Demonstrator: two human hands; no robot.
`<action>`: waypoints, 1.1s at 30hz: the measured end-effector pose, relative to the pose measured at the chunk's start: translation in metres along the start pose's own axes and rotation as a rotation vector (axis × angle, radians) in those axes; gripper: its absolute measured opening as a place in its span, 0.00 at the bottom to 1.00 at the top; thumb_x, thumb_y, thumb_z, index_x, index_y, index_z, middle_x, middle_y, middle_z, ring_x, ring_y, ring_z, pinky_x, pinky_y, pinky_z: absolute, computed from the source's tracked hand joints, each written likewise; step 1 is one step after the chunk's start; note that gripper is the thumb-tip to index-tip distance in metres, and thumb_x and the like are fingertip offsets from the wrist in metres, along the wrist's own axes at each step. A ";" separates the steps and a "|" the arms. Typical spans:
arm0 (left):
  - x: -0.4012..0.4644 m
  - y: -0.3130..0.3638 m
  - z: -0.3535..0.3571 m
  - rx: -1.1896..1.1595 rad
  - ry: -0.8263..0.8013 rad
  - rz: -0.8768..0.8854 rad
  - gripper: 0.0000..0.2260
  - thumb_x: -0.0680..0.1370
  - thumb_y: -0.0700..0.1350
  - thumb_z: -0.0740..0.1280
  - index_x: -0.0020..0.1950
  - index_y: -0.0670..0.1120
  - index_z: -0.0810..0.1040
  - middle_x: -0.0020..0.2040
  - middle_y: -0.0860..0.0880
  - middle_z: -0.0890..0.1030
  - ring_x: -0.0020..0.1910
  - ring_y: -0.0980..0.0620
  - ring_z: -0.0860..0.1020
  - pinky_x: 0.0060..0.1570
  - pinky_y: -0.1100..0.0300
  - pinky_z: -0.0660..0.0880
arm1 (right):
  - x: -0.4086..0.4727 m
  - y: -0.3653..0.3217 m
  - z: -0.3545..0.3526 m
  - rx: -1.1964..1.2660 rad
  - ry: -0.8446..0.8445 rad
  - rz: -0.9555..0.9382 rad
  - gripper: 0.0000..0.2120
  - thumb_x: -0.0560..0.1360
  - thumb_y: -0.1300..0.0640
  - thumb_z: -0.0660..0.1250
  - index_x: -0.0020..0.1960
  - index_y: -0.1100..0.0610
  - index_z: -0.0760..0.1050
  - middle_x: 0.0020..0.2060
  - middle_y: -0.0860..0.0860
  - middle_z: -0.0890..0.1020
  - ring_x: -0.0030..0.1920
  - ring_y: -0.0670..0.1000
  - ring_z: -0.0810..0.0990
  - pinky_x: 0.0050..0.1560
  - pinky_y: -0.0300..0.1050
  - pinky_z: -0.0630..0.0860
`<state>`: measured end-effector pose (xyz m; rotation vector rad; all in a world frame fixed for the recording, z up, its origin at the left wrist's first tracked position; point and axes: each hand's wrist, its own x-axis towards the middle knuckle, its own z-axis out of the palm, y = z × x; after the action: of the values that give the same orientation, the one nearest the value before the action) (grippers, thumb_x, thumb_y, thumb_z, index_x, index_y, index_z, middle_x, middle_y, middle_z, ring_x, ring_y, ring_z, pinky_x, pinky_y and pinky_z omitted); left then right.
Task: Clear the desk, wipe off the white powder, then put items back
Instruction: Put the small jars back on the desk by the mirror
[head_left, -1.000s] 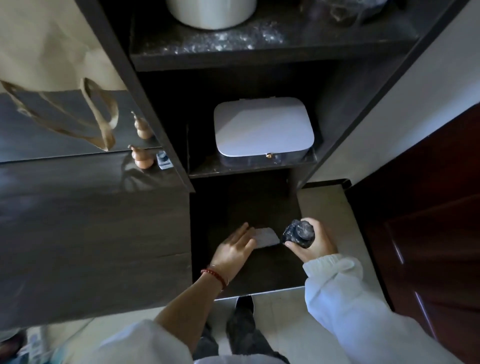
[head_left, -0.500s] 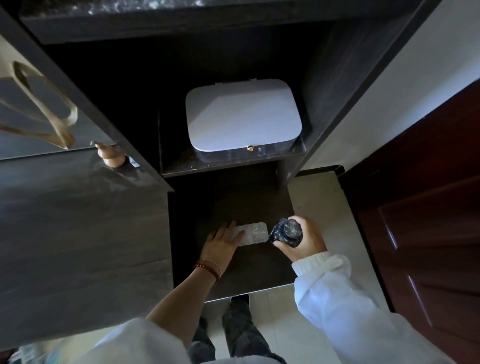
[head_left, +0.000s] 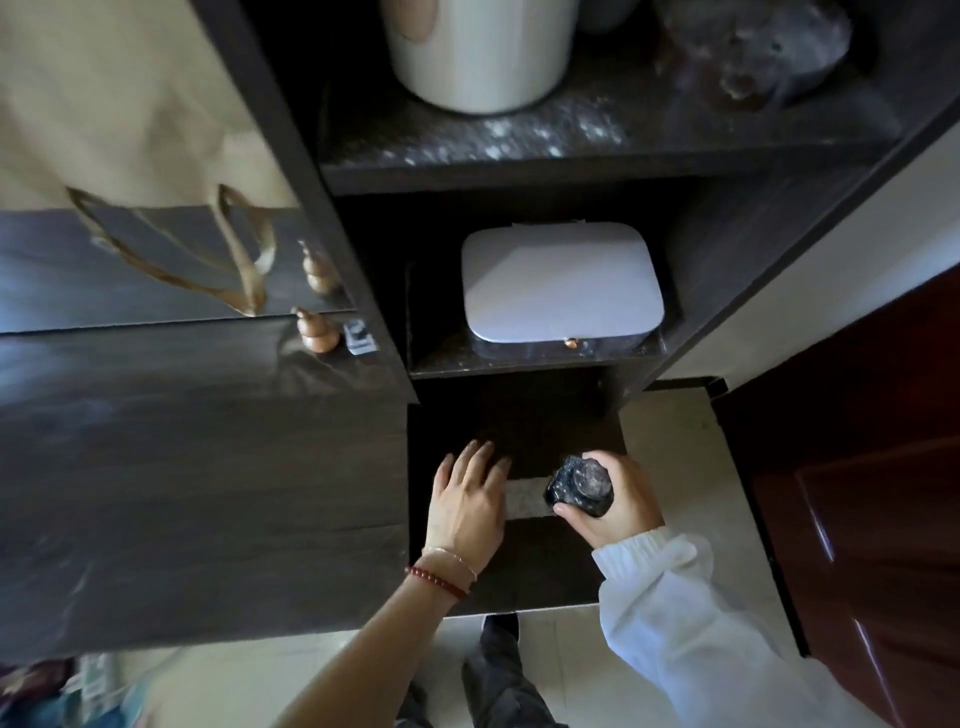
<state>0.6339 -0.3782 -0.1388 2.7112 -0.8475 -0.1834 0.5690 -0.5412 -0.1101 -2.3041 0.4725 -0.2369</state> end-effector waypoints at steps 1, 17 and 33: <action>-0.008 -0.008 -0.018 -0.028 0.084 -0.021 0.16 0.68 0.43 0.65 0.55 0.46 0.79 0.57 0.44 0.80 0.59 0.45 0.77 0.57 0.47 0.73 | 0.002 -0.015 0.002 0.008 -0.007 -0.037 0.25 0.52 0.66 0.80 0.46 0.64 0.77 0.41 0.49 0.75 0.42 0.51 0.74 0.47 0.35 0.65; -0.225 -0.300 -0.237 -0.014 0.557 -0.825 0.15 0.71 0.47 0.61 0.54 0.44 0.78 0.52 0.45 0.81 0.51 0.42 0.79 0.49 0.48 0.75 | -0.020 -0.360 0.223 0.147 -0.437 -0.647 0.32 0.46 0.62 0.82 0.48 0.58 0.75 0.40 0.57 0.81 0.42 0.57 0.77 0.46 0.38 0.67; -0.258 -0.681 -0.272 -0.192 0.274 -1.032 0.18 0.79 0.48 0.55 0.68 0.47 0.63 0.69 0.48 0.66 0.67 0.45 0.65 0.63 0.50 0.64 | 0.019 -0.605 0.548 -0.057 -0.463 -0.366 0.24 0.65 0.57 0.75 0.58 0.60 0.71 0.53 0.56 0.75 0.57 0.57 0.70 0.54 0.42 0.65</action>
<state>0.8448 0.3685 -0.0862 2.6187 0.6511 -0.0851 0.9147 0.1970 -0.0560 -2.3887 -0.1795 0.1390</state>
